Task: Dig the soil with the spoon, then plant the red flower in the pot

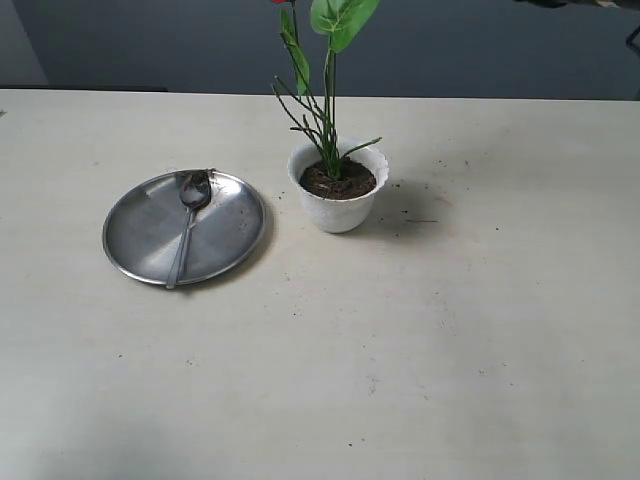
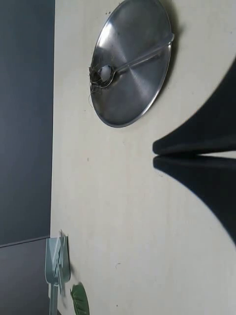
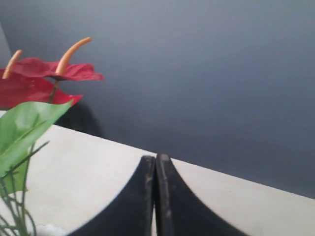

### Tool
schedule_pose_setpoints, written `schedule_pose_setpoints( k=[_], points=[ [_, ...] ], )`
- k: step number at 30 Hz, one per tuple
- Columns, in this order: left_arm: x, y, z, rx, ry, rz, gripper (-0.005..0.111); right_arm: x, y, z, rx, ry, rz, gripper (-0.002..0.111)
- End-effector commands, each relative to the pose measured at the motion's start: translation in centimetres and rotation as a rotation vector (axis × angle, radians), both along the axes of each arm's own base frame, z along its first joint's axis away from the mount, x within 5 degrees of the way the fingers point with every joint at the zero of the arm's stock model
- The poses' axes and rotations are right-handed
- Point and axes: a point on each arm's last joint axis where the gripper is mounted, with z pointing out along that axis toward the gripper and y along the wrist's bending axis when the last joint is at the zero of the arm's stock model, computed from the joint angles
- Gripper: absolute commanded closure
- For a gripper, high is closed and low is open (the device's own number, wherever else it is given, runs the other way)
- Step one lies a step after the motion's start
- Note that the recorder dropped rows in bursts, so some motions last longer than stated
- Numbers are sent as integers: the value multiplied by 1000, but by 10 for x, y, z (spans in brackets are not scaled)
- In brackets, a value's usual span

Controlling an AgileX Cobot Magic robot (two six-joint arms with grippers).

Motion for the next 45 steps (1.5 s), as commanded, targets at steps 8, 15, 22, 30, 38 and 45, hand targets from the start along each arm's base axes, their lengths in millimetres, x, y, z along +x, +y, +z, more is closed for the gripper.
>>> schedule_pose_setpoints(
  k=[8,15,22,30,38,45],
  points=[
    [0,0,-1,-6,-7,-5,106,-42,-35,43,109,-113,-221,109],
    [0,0,-1,-6,-7,-5,106,-67,-50,76,119,-234,-277,109],
    [0,0,-1,-6,-7,-5,106,-75,-54,85,143,-259,-287,109],
    [0,0,-1,-6,-7,-5,106,-75,-54,85,101,-273,-280,109],
    [0,0,-1,-6,-7,-5,106,-82,-52,90,98,-291,-234,109],
    [0,0,-1,-6,-7,-5,106,-112,-58,116,71,-402,-175,109]
  ],
)
